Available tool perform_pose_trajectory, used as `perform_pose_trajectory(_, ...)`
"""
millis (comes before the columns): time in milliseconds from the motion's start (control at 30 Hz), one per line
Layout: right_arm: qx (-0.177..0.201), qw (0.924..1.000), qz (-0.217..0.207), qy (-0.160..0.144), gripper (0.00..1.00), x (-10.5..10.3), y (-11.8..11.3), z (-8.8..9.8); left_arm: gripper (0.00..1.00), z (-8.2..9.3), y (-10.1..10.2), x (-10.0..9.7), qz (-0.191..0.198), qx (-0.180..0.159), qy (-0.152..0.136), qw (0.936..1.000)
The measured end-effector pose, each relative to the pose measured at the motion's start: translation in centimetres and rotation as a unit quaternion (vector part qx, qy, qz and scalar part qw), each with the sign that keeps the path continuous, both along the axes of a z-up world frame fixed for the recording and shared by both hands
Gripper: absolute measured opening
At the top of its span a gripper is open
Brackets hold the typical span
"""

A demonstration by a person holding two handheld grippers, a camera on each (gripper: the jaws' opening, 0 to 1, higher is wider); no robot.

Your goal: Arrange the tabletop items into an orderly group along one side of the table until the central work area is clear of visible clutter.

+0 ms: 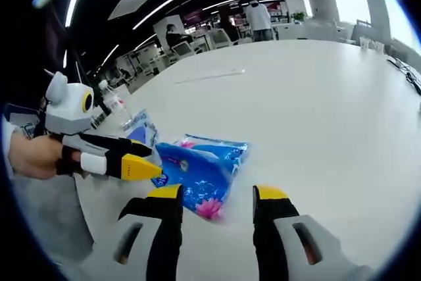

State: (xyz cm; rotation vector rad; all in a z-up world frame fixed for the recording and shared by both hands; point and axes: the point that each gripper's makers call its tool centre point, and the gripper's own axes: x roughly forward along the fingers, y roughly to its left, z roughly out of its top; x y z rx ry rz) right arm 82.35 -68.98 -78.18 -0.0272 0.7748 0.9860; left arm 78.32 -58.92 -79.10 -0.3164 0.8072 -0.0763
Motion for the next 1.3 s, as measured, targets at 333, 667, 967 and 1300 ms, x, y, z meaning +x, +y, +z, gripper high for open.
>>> perform_pose_trajectory(333, -0.014, 0.9997, -0.001, 0.020, 0.08, 0.2, 0.4, -1.8, 0.12, -1.4, 0.4, 0.5, 0.009, 0.001, 0.018, 0.9998)
perform_pose_trajectory(667, 0.011, 0.9984, -0.045, 0.033, 0.00, 2.7, -0.1, -0.5, 0.00, -0.2, 1.1, 1.6, 0.017, 0.001, -0.001, 0.9999)
perform_pose_trajectory(967, 0.030, 0.9983, -0.050, 0.006, 0.00, 4.9, 0.7, 1.8, 0.00, 1.4, 1.8, 3.8, 0.034, -0.007, -0.030, 0.9990)
perform_pose_trajectory(1300, 0.056, 0.9944, -0.078, -0.045, 0.00, 9.4, 0.2, 5.8, 0.00, 5.2, 1.7, 8.7, 0.035, -0.014, -0.078, 0.9962)
